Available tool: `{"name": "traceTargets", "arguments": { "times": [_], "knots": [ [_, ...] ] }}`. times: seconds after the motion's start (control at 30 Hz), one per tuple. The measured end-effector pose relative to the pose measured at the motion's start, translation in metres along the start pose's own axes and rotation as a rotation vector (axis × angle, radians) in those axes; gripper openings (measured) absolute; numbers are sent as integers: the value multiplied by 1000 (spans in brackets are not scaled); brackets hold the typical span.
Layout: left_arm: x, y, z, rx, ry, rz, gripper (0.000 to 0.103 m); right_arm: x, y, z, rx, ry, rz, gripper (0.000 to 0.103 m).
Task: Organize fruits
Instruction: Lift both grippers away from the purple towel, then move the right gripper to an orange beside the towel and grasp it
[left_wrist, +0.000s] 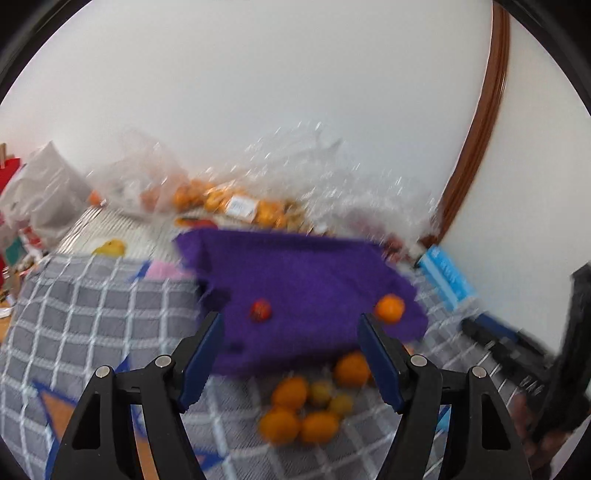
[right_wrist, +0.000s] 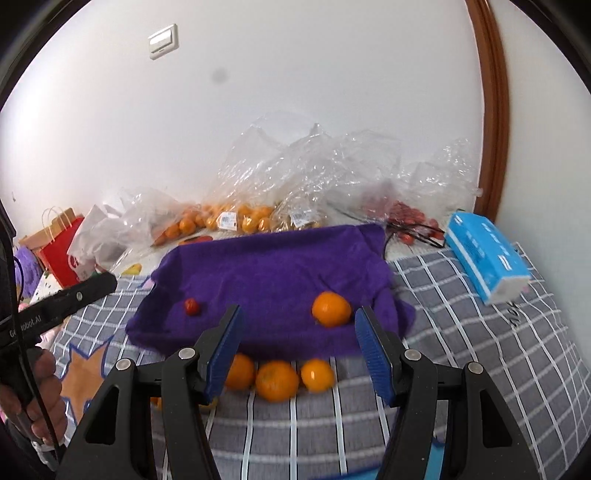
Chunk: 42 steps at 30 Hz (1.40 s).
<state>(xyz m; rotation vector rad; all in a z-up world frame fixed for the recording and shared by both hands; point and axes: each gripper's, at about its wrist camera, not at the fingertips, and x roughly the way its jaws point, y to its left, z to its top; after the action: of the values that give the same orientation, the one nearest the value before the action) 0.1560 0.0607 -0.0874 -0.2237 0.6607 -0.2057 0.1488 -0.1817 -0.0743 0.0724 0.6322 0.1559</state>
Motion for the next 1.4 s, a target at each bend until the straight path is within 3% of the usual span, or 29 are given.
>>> {"name": "traceTargets", "arguments": {
  "times": [0.1, 0.23, 0.57, 0.93, 1.23, 1.4],
  "knots": [
    [-4, 8, -23, -1, 35, 53, 71, -13, -1, -14, -5, 2, -4, 62],
    [-6, 21, -40, -45, 90, 50, 71, -26, -2, -30, -9, -2, -12, 62],
    [-3, 23, -59, -5, 130, 117, 71, -19, -19, -52, 45, 75, -8, 62],
    [24, 47, -75, 16, 159, 242, 67, 22, -19, -54, 0, 115, -12, 41],
    [29, 61, -77, -44, 183, 206, 67, 66, -24, -50, -7, 179, -7, 34],
    [34, 54, -77, -12, 203, 195, 81, 79, -23, -53, -27, 208, -7, 34]
  ]
}}
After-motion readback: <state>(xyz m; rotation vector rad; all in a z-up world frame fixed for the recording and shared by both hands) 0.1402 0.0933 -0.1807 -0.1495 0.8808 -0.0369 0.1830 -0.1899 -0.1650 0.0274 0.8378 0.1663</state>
